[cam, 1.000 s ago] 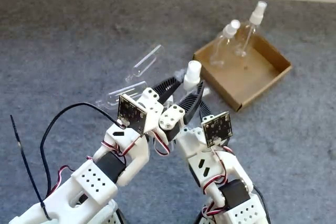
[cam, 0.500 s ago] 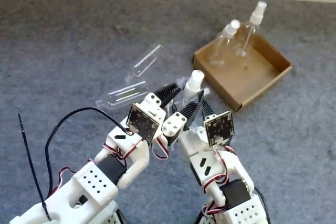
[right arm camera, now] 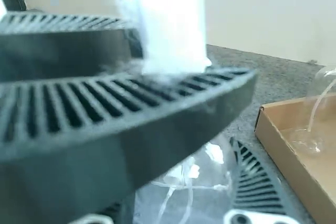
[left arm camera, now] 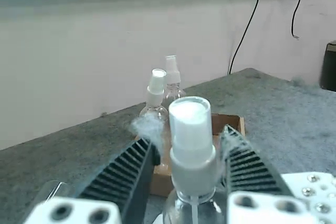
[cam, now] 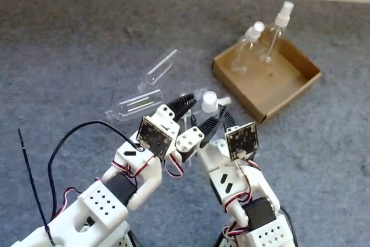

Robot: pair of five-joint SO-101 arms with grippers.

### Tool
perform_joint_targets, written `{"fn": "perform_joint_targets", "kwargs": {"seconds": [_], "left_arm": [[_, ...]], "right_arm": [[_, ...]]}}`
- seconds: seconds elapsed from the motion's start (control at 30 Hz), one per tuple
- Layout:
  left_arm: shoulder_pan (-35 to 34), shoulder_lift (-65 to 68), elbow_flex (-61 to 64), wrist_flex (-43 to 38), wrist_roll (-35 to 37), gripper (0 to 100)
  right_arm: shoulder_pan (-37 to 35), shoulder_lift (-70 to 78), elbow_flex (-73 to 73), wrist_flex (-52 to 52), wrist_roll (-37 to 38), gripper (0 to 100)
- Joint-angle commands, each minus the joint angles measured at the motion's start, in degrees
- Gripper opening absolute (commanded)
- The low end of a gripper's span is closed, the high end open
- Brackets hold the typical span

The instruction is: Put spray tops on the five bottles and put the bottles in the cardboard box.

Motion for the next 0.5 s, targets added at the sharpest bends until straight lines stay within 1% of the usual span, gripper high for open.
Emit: {"fn": "perform_joint_targets", "kwargs": {"seconds": [0.0, 0.13, 0.2, 0.23, 0.33, 0.47], "left_arm": [[0.3, -7.3, -1.7, 2.0, -0.6, 16], [0.3, -15.1, -4.1, 15.7, -0.8, 16], [0.3, -18.9, -4.9, 21.2, -0.8, 16], [0.3, -20.7, -4.9, 22.6, -0.8, 16], [0.2, -24.5, -4.5, 23.6, -0.8, 16], [0.2, -25.6, -3.8, 23.6, -0.8, 16]], "right_arm": [[0.7, -0.8, 9.8, 0.0, -0.6, 17.0], [0.7, -0.8, 9.8, 0.0, -0.6, 17.0], [0.7, -0.8, 9.8, 0.0, -0.6, 17.0], [0.7, -0.8, 9.8, 0.0, -0.6, 17.0], [0.7, -0.8, 9.8, 0.0, -0.6, 17.0], [0.7, -0.8, 9.8, 0.1, -0.6, 17.0]]}}
